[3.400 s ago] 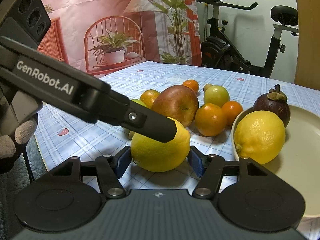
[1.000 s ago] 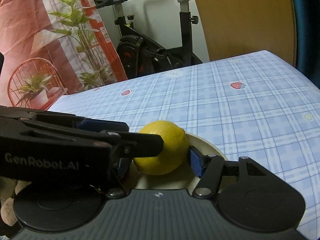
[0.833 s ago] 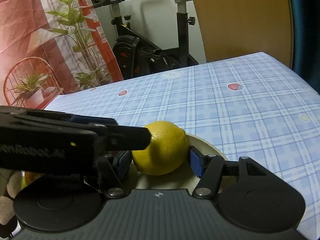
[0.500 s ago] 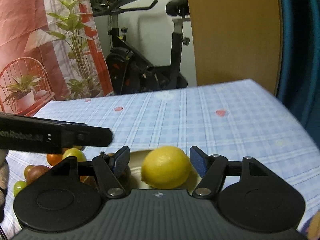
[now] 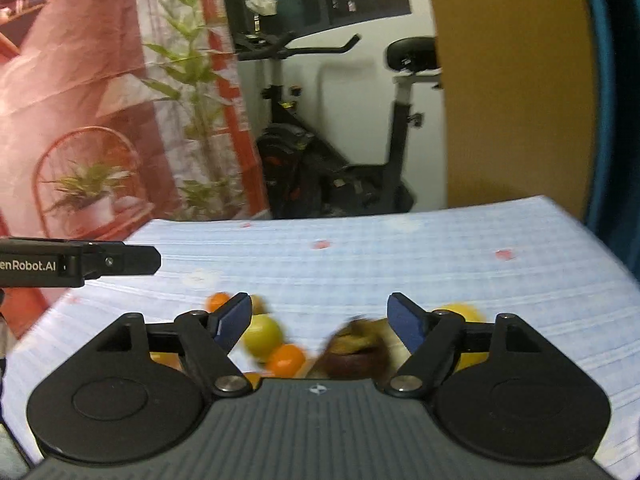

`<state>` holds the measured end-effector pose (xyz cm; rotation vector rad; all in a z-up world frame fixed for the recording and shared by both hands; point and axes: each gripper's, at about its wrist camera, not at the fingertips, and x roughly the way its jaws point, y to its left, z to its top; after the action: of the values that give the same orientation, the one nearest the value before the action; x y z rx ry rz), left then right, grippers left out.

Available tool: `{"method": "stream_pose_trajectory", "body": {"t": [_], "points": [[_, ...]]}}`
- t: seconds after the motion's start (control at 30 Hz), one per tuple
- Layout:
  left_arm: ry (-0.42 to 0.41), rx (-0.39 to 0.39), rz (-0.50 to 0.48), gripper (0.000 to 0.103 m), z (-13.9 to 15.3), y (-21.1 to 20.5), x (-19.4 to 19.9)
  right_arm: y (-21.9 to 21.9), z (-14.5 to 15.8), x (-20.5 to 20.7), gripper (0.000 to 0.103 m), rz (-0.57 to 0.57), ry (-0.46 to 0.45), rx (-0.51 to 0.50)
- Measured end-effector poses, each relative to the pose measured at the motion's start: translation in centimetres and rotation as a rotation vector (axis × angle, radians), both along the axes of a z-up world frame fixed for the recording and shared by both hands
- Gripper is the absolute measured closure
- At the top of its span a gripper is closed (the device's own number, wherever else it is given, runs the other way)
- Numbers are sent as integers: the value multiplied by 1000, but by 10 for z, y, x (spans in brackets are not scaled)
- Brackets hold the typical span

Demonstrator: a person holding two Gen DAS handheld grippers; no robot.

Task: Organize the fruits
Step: 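Lower the lemon onto the plate and open the left tool, then move the left tool back to the green round fruit in the pile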

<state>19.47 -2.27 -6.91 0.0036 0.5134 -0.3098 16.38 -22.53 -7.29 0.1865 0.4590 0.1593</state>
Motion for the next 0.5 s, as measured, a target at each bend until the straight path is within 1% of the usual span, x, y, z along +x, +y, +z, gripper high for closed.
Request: {"method": "stream_pose_trajectory", "body": {"t": [0.1,0.2,0.27,0.33,0.43,0.5], "points": [[-26,-7,41,46,3,18,-12,24,0,-1,26,41,-7,-12],[-38,-2,73,46,3,27,-22,44,-1,-4,26,66,-18,-13],[-42,-10,87,46,1,30,-30,54,-4,-7,24,74,-28,-18],[-37,-21,101,46,-2,32,-34,63,-8,-10,18,88,-24,-25],[-1,-30,96,46,-11,36,-40,71,-15,-17,10,102,-23,-47],[22,-25,93,46,-18,35,-40,74,-19,-20,9,107,-22,-69]]}}
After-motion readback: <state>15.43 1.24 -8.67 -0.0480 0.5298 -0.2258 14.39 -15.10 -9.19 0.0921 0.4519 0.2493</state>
